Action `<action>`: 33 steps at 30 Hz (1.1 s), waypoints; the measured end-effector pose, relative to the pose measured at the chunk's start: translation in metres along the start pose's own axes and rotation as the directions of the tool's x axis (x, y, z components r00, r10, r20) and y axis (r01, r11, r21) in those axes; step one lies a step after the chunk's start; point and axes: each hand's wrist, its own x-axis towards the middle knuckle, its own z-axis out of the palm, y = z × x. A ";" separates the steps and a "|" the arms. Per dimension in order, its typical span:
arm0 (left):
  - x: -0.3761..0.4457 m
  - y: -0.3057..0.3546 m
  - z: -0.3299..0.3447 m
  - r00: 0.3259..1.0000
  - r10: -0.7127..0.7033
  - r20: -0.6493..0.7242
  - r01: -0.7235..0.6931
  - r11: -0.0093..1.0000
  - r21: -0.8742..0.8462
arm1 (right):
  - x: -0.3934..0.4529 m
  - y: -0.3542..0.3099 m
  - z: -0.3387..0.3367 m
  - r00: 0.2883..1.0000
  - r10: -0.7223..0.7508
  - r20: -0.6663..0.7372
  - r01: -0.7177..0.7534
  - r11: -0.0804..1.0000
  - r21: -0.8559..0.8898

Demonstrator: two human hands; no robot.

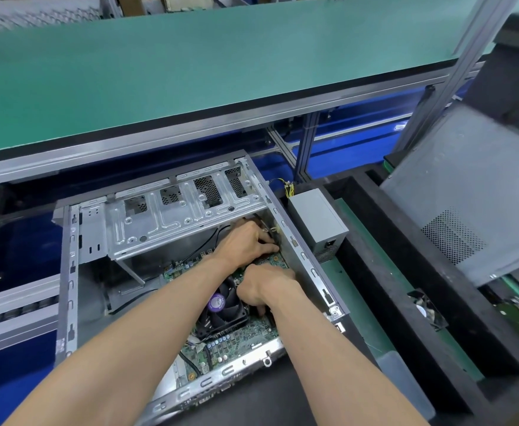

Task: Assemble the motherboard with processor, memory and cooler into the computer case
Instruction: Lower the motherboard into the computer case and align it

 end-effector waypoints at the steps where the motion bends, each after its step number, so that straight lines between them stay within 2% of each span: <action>1: 0.000 0.000 0.001 1.000 -0.004 0.001 0.004 1.000 -0.002 | 0.000 0.000 0.000 1.000 0.004 -0.004 -0.004 1.000 0.005; 10: 0.007 -0.004 0.003 0.998 -0.048 0.045 0.051 0.997 -0.064 | 0.002 0.001 0.002 1.000 0.017 -0.011 -0.017 1.000 0.007; 18: 0.014 -0.009 0.005 0.990 -0.126 0.059 0.129 0.991 -0.042 | 0.000 0.002 0.002 1.000 0.025 0.005 -0.025 1.000 -0.018; 29: 0.008 -0.003 0.000 0.994 -0.083 0.068 0.084 0.996 -0.007 | 0.002 -0.003 0.001 1.000 0.011 0.008 -0.011 0.999 -0.041; 33: 0.002 -0.003 0.000 0.995 -0.092 0.046 0.094 0.994 -0.056 | -0.001 -0.001 0.000 1.000 0.013 -0.014 -0.014 0.999 -0.049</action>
